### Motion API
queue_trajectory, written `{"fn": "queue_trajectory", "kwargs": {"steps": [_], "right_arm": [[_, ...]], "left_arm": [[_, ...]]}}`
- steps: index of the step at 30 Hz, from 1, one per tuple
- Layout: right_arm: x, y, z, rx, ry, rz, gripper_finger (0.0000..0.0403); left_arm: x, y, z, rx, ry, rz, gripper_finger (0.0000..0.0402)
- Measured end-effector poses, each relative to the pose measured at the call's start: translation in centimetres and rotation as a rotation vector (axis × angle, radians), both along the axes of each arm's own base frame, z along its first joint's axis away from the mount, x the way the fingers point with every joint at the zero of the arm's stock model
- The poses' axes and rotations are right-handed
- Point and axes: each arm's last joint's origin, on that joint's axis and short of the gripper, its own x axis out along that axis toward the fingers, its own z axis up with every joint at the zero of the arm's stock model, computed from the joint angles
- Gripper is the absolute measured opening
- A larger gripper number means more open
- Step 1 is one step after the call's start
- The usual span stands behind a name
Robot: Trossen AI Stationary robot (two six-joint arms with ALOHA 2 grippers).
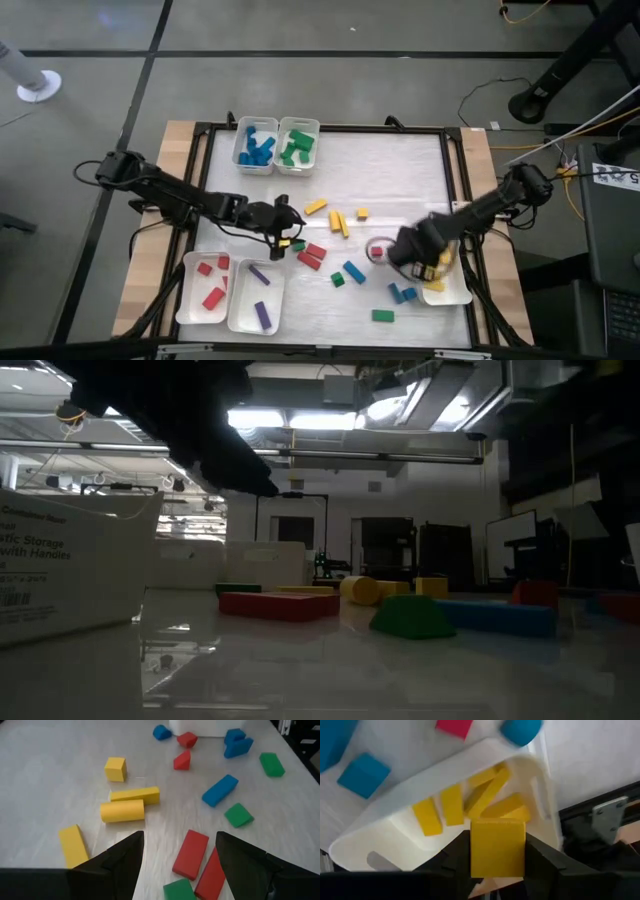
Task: Sort blocks
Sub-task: Put the yellow block into the bottom right white bin, then put the green block into the top right white bin
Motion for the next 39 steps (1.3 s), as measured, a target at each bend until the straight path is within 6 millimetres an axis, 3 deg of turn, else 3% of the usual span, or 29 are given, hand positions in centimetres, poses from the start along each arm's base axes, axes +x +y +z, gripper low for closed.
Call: {"fn": "queue_trajectory", "kwargs": {"steps": [5, 10, 20, 29, 39], "right_arm": [[-2.0, 3.3, -1.0, -0.076, -0.062, 0.044, 0.0152], [-3.6, 5.0, -2.0, -0.139, -0.094, -0.001, 0.0185], [-4.1, 5.4, -2.1, -0.164, -0.101, -0.052, 0.0235], [-3.7, 5.7, -2.2, -0.148, -0.159, -0.048, 0.0238], [-3.1, 6.3, -2.4, -0.08, -0.224, -0.057, 0.0239]], "left_arm": [[0.3, 0.0, -0.5, 0.0, 0.015, 0.003, 0.0237], [0.0, 0.0, -0.9, 0.01, 0.064, 0.004, 0.0237], [0.2, -0.1, -2.7, -0.047, 0.173, 0.058, 0.0237], [2.6, -0.8, -2.3, -0.048, 0.355, 0.066, 0.0237], [5.0, -1.4, -4.0, -0.032, 0.553, 0.09, 0.0237]]}}
